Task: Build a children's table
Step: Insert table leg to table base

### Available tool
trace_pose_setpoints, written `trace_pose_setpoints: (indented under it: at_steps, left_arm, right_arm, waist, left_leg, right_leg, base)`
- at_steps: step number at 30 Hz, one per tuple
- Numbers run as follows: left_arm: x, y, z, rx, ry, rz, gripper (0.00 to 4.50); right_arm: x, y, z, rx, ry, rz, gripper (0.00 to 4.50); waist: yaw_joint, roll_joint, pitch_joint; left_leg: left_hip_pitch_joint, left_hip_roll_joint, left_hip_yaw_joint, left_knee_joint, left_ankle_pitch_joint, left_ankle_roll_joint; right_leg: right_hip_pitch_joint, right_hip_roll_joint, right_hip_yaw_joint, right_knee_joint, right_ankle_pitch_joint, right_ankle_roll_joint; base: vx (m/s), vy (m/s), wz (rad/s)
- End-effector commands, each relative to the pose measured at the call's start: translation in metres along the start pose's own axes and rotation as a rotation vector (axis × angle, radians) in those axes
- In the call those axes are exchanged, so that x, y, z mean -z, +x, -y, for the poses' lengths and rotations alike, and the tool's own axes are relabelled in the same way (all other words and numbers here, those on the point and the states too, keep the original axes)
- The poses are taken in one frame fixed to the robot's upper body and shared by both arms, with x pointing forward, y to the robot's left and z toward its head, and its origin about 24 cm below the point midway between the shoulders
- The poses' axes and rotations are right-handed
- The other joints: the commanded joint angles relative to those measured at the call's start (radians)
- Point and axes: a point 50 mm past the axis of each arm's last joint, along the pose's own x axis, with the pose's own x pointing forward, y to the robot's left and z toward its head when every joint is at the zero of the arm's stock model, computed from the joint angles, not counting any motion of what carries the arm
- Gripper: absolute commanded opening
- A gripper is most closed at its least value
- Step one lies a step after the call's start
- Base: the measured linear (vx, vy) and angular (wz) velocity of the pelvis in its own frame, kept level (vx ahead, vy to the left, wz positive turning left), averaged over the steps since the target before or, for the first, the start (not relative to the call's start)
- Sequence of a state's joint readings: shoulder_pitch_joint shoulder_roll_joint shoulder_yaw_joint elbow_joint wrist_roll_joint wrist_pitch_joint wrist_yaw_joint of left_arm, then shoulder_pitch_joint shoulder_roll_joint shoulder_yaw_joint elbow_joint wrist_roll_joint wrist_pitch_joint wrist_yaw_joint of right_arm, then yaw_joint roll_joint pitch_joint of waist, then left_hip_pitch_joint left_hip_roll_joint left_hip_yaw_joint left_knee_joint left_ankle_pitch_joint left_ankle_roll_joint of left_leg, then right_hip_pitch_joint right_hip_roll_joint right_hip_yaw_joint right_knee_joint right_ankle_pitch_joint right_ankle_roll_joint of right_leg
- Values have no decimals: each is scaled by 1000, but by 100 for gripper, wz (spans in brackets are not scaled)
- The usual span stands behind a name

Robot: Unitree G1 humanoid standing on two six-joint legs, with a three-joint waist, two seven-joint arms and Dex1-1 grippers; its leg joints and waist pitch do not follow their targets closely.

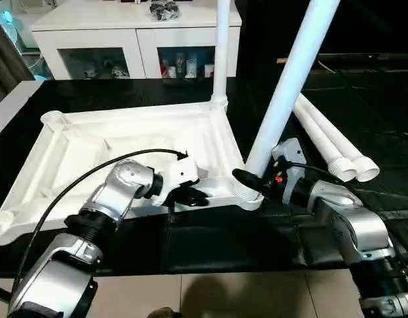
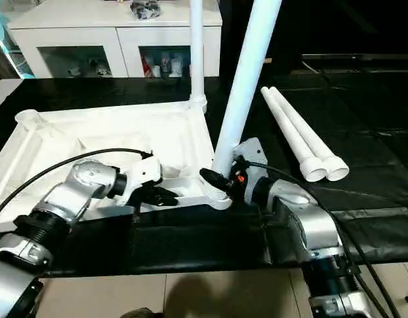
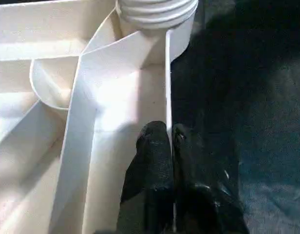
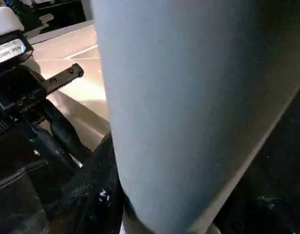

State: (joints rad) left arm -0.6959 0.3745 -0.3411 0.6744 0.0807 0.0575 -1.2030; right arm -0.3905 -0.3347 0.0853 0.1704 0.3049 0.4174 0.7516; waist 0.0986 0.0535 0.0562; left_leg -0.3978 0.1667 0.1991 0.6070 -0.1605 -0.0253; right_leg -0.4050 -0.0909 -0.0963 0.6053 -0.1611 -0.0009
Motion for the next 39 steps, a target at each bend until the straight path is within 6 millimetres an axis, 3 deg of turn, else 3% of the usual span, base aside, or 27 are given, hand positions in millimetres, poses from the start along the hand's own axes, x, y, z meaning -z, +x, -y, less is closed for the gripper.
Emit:
trace_pose_setpoints:
  at_steps: [1, 11, 21, 26, 39]
  left_arm:
    - [4, -17, -10, -61, -5, -32, 0]
    - [6, -20, -10, -48, -16, -19, 0]
    - [3, -15, -9, -30, -9, -13, 0]
    - [1, -13, -8, -23, -3, -11, 0]
    - [0, -11, -6, -9, 2, -14, 0]
  right_arm:
    - [4, 1, 2, -8, -9, -17, 194]
    - [-4, 11, 5, 19, 19, 69, 193]
    - [11, 6, 3, -73, -39, -65, 193]
    - [12, 7, 3, -95, -52, -71, 193]
    - [9, 10, 9, -80, 28, -24, 193]
  waist:
    - [5, -17, -68]
    - [3, -15, -73]
    - [2, -15, -72]
    - [8, -18, -74]
    - [8, -23, -72]
  left_leg:
    - [32, 69, -44, -84, -360, -5]
    - [28, 71, -41, -83, -319, 4]
    - [31, 72, -40, -82, -325, 8]
    - [29, 72, -38, -81, -303, 18]
    - [30, 73, -39, -82, -312, 16]
  right_leg:
    - [33, -91, 59, -93, -436, -160]
    - [39, -88, 60, -79, -331, -205]
    - [39, -87, 61, -81, -347, -199]
    - [40, -86, 61, -78, -315, -209]
    - [39, -88, 60, -81, -349, -201]
  base:
    - [0, 0, 0]
    - [0, 0, 0]
    - [0, 0, 0]
    - [0, 0, 0]
    - [0, 0, 0]
